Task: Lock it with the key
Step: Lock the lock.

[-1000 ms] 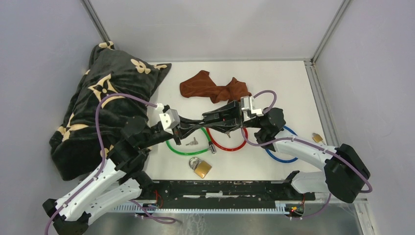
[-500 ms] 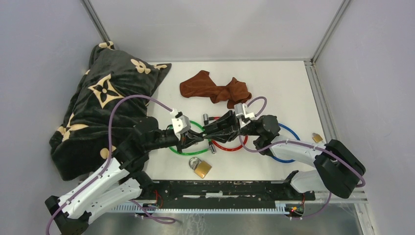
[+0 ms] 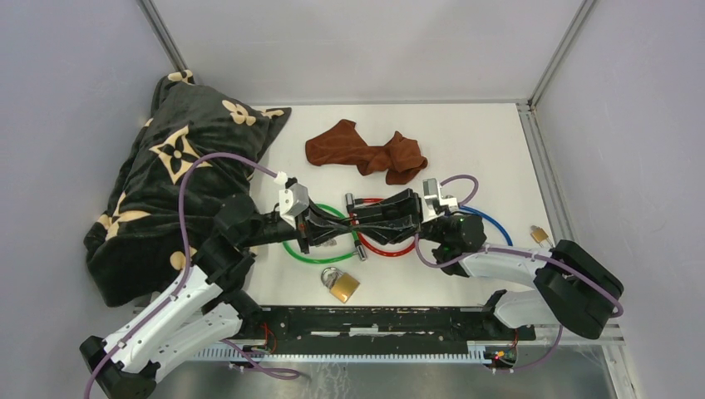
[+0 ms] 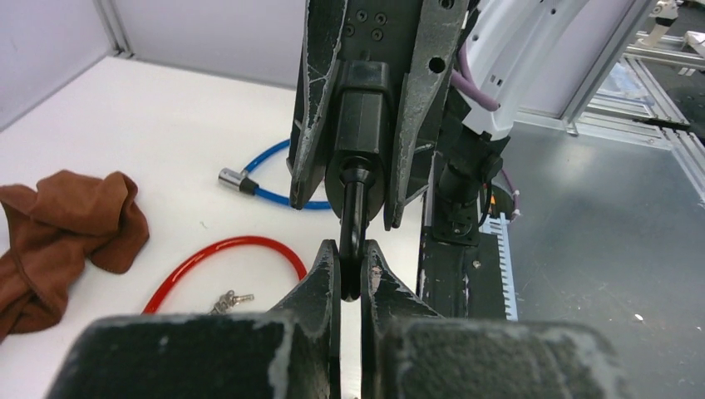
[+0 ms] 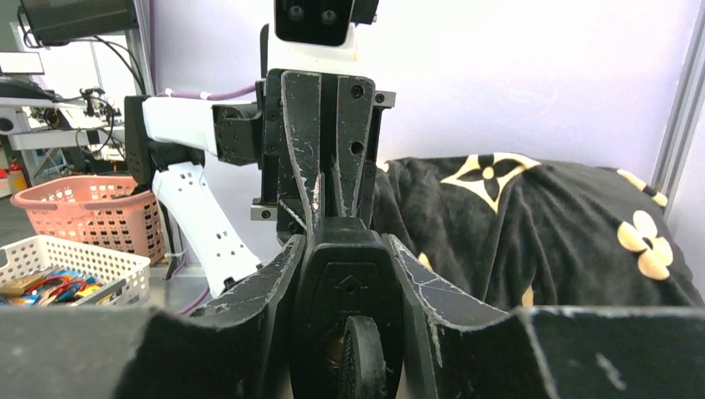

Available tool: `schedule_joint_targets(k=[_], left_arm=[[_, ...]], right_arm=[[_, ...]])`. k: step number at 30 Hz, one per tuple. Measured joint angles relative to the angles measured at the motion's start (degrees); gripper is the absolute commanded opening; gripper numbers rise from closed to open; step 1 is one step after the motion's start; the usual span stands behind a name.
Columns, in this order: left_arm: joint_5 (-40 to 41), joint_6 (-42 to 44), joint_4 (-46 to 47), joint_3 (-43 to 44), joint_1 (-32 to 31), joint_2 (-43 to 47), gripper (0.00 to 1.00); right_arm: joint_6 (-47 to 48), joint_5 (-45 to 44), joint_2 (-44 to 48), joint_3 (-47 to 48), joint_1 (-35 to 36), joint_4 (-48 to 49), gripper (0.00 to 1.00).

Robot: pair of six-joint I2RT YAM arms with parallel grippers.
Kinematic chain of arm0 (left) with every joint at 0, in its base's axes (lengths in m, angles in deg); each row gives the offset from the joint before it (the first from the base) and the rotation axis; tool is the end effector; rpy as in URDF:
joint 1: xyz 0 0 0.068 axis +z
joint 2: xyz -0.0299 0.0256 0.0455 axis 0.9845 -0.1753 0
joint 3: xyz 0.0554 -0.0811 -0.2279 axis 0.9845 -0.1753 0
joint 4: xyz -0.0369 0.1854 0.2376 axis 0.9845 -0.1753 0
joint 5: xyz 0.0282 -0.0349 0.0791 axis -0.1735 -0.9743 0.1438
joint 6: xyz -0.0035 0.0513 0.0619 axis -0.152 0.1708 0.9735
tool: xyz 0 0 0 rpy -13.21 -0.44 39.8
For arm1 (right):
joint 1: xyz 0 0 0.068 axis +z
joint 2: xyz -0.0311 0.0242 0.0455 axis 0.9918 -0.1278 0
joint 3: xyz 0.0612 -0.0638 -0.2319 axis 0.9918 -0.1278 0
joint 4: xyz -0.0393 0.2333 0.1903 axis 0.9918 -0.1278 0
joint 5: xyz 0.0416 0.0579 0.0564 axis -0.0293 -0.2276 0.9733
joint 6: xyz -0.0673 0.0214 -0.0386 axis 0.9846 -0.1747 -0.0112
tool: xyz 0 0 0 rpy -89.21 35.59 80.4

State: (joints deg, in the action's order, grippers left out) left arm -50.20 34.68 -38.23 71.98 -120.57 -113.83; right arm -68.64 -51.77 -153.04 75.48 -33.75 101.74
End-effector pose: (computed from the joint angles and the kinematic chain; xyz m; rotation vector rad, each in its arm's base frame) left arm 0.1658 -0.2011 0.3329 1.0230 1.3244 -1.1635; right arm 0.1685 0.2546 0.2448 -0.8073 0.8472 1.4772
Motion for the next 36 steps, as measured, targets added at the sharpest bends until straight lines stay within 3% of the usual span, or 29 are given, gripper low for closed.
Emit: schedule_joint_targets(k=[20, 36], left_arm=[[1.1, -1.8, 2.1, 1.0, 1.8, -2.1, 0.02], [0.8, -1.7, 0.7, 2.8, 1.1, -0.2, 0.02]], right_arm=[[-3.1, -4.1, -4.8, 3.0, 0.4, 2.1, 0.00], [-4.8, -2.9, -2.6, 4.5, 0.9, 1.7, 0.00]])
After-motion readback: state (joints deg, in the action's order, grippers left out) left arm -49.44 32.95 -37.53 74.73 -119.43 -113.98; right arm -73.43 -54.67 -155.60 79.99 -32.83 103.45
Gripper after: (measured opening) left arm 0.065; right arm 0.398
